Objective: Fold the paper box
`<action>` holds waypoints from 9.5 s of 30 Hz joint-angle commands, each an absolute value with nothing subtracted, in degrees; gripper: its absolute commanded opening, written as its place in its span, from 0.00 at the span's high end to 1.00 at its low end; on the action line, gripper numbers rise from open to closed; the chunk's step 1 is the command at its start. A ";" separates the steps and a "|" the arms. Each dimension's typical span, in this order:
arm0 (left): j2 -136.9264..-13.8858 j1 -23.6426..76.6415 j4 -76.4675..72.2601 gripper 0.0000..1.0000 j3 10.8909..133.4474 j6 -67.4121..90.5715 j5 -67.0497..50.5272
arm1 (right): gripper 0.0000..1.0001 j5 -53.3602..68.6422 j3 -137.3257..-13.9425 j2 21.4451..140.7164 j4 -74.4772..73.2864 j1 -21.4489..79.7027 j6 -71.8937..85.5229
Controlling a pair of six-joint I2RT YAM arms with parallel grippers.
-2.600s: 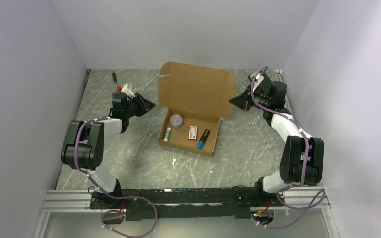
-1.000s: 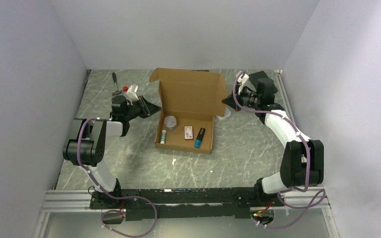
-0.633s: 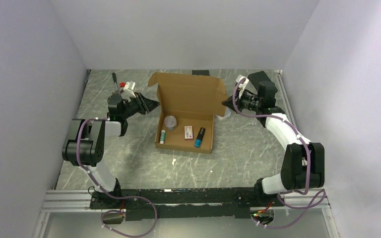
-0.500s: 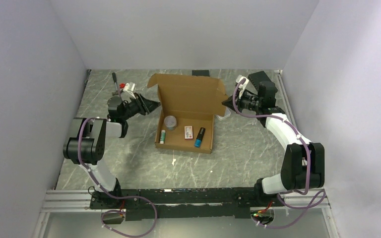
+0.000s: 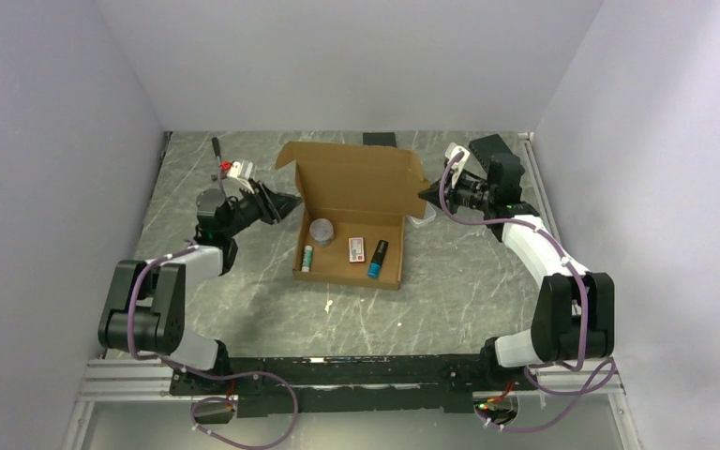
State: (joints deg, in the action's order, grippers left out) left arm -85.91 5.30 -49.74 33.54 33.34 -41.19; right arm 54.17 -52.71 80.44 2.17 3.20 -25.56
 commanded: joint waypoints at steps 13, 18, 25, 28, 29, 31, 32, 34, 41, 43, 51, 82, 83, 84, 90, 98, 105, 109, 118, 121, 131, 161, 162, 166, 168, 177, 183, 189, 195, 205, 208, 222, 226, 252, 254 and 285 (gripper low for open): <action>-64.34 5.91 -38.50 0.47 23.67 33.25 -30.20 | 1.00 55.89 -50.37 77.53 5.61 2.51 -30.68; -56.82 5.98 -33.14 0.25 23.87 31.60 -23.72 | 1.00 56.29 -50.10 77.45 6.06 2.46 -30.48; -65.47 5.98 -29.77 0.21 32.12 32.68 -27.28 | 1.00 56.43 -50.01 77.51 6.58 2.51 -29.48; -68.42 6.15 -29.62 0.23 34.61 33.29 -27.50 | 1.00 56.51 -49.92 77.59 6.84 2.43 -28.98; -69.16 6.23 -29.74 0.24 35.46 33.44 -27.59 | 1.00 56.59 -49.88 77.66 6.98 2.43 -28.96; -70.60 6.40 -30.04 0.32 36.74 33.83 -28.04 | 1.00 56.65 -49.83 77.76 7.11 2.38 -28.71; -71.44 6.56 -30.01 0.36 37.43 34.02 -28.26 | 1.00 56.64 -49.83 77.80 7.12 2.40 -28.66; -73.12 6.87 -29.56 0.43 38.84 34.04 -28.62 | 1.00 56.69 -49.83 77.83 7.25 2.38 -28.42; -76.90 7.69 -29.41 0.61 41.56 34.46 -29.53 | 1.00 56.85 -50.19 77.74 7.33 2.37 -26.40; -77.27 7.88 -28.84 0.72 42.18 34.36 -29.82 | 1.00 56.80 -50.25 77.64 7.49 2.40 -25.80; -75.73 9.94 -24.77 0.96 42.59 33.31 -26.84 | 1.00 52.29 -51.38 78.22 8.90 2.46 -16.79; -65.80 27.58 -15.71 1.00 37.48 26.89 -1.41 | 1.00 15.17 -41.61 72.14 18.56 15.73 18.24; -65.42 27.74 -15.54 1.00 37.08 26.97 -1.34 | 1.00 15.28 -41.19 71.92 18.94 16.04 18.39; -64.94 27.77 -15.36 1.00 36.69 27.09 -1.20 | 1.00 15.10 -40.82 71.63 19.09 16.45 18.37; -62.97 28.23 -15.86 1.00 34.31 28.39 -1.02 | 0.99 12.12 -38.69 69.99 17.90 19.02 16.62; -62.28 29.71 -16.80 1.00 32.52 30.83 -0.18 | 0.95 10.14 -37.76 68.94 13.37 20.19 19.42; -60.97 30.90 -16.87 1.00 30.66 32.24 2.64 | 0.89 12.11 -37.54 69.49 11.70 20.56 21.03; -60.65 31.73 -16.48 1.00 30.36 32.35 3.56 | 0.89 12.49 -35.66 68.41 10.91 20.82 20.64; -59.36 34.79 -16.43 1.00 28.63 31.88 6.85 | 0.89 13.49 -32.89 66.05 10.23 20.81 19.12; -58.15 35.81 -15.93 1.00 27.95 31.79 8.21 | 0.89 13.70 -32.39 65.76 9.25 20.83 18.35; -57.44 37.64 -16.05 1.00 25.62 32.82 8.31 | 0.89 15.37 -30.80 64.01 7.01 20.75 16.00; -48.57 39.34 -7.84 0.84 23.58 32.78 8.31 | 0.94 15.53 -27.87 62.67 6.77 19.93 11.00; -47.77 39.34 -6.92 0.82 23.76 32.72 8.32 | 0.94 15.56 -27.86 62.71 6.86 19.95 10.94; -44.76 39.37 -4.20 0.77 24.39 32.33 8.26 | 0.95 15.11 -27.69 62.73 7.12 19.86 10.66; -43.52 39.33 -2.69 0.75 24.65 32.19 7.97 | 0.96 15.01 -27.61 62.65 7.25 19.86 10.59; -30.79 39.33 9.00 0.62 27.32 28.53 2.47 | 0.97 15.48 -27.40 62.07 7.86 19.54 10.83; -21.00 39.35 14.12 0.09 33.38 24.16 2.98 | 0.97 16.88 -27.16 61.64 8.72 18.87 10.65; -30.75 39.36 15.63 0.01 46.70 10.20 -4.26 | 0.97 18.08 -26.94 61.45 9.64 18.39 10.83; -55.17 39.37 27.82 0.05 67.29 -8.22 -19.35 | 0.97 18.52 -26.91 61.21 10.25 17.64 11.16; -77.03 39.56 33.19 0.18 83.06 -25.05 -22.38 | 0.96 19.51 -26.89 61.74 11.16 16.68 11.78; -80.06 40.21 34.91 0.23 85.72 -26.08 -21.09 | 0.96 19.67 -26.91 61.87 11.30 16.68 11.83; -81.70 43.55 36.33 0.57 83.81 -26.66 -17.52 | 0.96 21.00 -26.89 61.62 11.69 16.67 11.60; -82.00 44.18 36.39 0.79 83.76 -26.98 -15.86 | 0.95 21.31 -26.89 61.52 11.69 16.70 11.36; -76.78 45.40 35.33 1.00 78.13 -23.90 -7.59 | 0.43 46.24 -34.68 53.68 -8.10 7.09 -20.19; -76.54 45.39 35.95 1.00 78.10 -22.80 -8.43 | 0.44 50.15 -35.63 53.32 -11.82 6.64 -24.51; -74.48 45.34 31.55 0.91 64.14 -6.30 -18.00 | 0.36 56.06 -40.87 50.31 -26.43 0.35 -36.34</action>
